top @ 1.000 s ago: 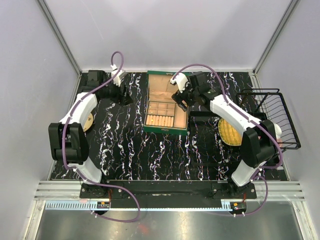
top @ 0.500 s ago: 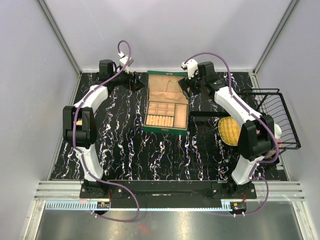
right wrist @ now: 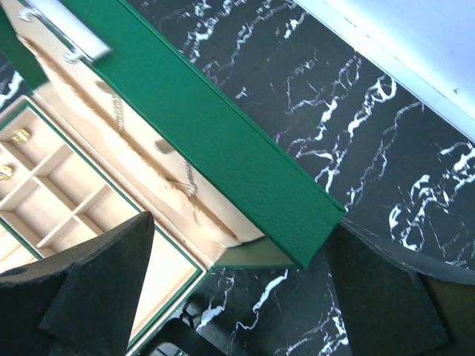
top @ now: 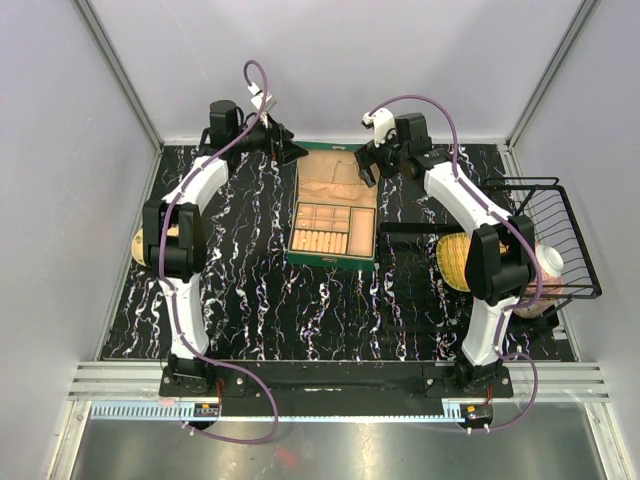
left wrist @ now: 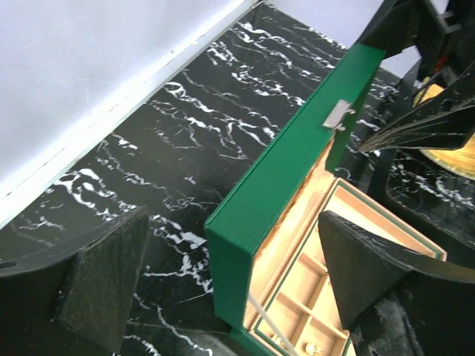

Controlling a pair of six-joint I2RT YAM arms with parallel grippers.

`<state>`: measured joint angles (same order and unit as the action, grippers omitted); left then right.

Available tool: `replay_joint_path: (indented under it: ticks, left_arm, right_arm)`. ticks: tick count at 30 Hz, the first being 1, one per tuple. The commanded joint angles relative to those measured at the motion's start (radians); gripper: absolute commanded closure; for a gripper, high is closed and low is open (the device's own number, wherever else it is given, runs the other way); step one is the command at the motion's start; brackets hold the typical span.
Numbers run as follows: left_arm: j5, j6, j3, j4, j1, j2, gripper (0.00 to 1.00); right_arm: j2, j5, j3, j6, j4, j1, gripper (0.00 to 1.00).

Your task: Organize the mixed jewelry

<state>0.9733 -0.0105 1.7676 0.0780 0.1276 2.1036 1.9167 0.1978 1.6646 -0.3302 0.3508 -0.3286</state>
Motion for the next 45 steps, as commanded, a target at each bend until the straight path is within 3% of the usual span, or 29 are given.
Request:
replay_joint_path:
  ticks: [1, 17, 27, 35, 45]
  left_arm:
    - [0.108, -0.086, 0.037, 0.094, 0.017, 0.0, 0.01]
    - [0.128, -0.045, -0.378, 0.115, 0.044, -0.327, 0.01]
    - [0.035, 0.081, -0.569, -0.053, 0.055, -0.55, 0.01]
    - [-0.273, 0.274, -0.586, -0.231, 0.213, -0.58, 0.01]
    - [-0.726, 0.405, -0.568, -0.334, 0.443, -0.433, 0.01]
  right_arm:
    - [-0.024, 0.126, 0.024, 0.025, -0.062, 0.002, 0.0]
    - [-0.291, 0.273, -0.228, 0.06, -0.085, 0.002, 0.01]
    - [-0.521, 0.269, -0.371, 0.109, -0.033, -0.001, 0.0]
    - [-0.568, 0.227, -0.47, 0.122, -0.047, 0.0, 0.0]
    - [-0.588, 0.169, -0.503, 0.117, -0.035, 0.0, 0.0]
